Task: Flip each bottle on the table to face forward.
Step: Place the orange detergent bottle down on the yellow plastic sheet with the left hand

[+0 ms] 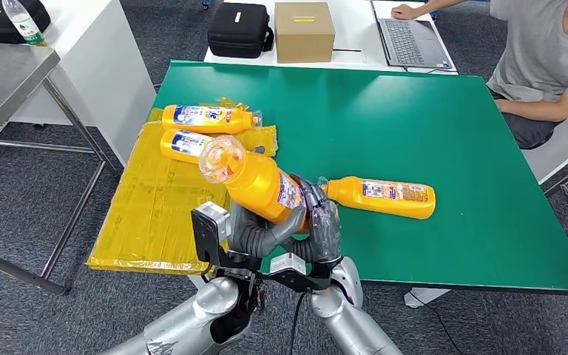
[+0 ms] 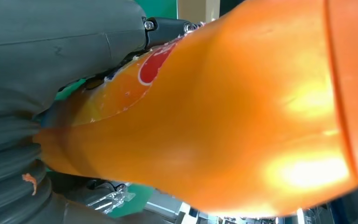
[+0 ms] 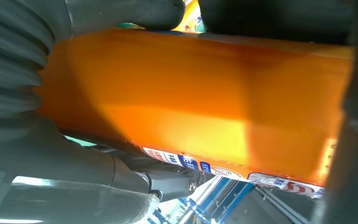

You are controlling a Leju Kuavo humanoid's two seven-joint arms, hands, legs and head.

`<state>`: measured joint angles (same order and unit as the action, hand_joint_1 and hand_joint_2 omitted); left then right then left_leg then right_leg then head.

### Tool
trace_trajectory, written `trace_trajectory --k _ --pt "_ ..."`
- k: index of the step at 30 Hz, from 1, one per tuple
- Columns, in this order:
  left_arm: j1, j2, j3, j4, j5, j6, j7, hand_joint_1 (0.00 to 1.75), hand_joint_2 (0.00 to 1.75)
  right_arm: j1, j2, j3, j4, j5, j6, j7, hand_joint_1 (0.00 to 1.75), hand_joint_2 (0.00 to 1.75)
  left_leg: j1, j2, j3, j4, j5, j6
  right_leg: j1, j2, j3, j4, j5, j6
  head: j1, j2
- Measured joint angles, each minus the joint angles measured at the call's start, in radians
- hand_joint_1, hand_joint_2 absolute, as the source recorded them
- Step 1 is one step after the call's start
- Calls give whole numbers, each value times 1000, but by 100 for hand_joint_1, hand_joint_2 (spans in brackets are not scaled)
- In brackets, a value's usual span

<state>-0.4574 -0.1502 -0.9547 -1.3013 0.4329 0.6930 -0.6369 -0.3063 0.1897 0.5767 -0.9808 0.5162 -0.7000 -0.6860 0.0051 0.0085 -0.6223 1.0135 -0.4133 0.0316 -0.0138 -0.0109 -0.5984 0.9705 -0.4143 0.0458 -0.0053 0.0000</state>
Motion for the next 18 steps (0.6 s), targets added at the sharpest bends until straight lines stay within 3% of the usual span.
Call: trace_trajectory --k 1,13,14,18 --pt "0 0 1 1 -2 -1 -1 172 175 -2 -3 8 0 -4 0 0 175 175 0 0 0 0 0 0 0 0 0 0 0 0 0 0" --pt "-1 7 25 25 -18 -51 -2 175 175 -46 -52 111 12 -31 0 13 175 175 0 0 0 0 0 0 0 0 0 0 0 0 0 0" --pt "-1 8 26 27 -23 -53 -7 175 175 -50 -57 120 14 -30 0 13 168 175 0 0 0 0 0 0 0 0 0 0 0 0 0 0" --pt "-1 12 29 31 -47 -54 -23 175 175 -65 -65 144 24 -38 0 12 17 175 0 0 0 0 0 0 0 0 0 0 0 0 0 0"
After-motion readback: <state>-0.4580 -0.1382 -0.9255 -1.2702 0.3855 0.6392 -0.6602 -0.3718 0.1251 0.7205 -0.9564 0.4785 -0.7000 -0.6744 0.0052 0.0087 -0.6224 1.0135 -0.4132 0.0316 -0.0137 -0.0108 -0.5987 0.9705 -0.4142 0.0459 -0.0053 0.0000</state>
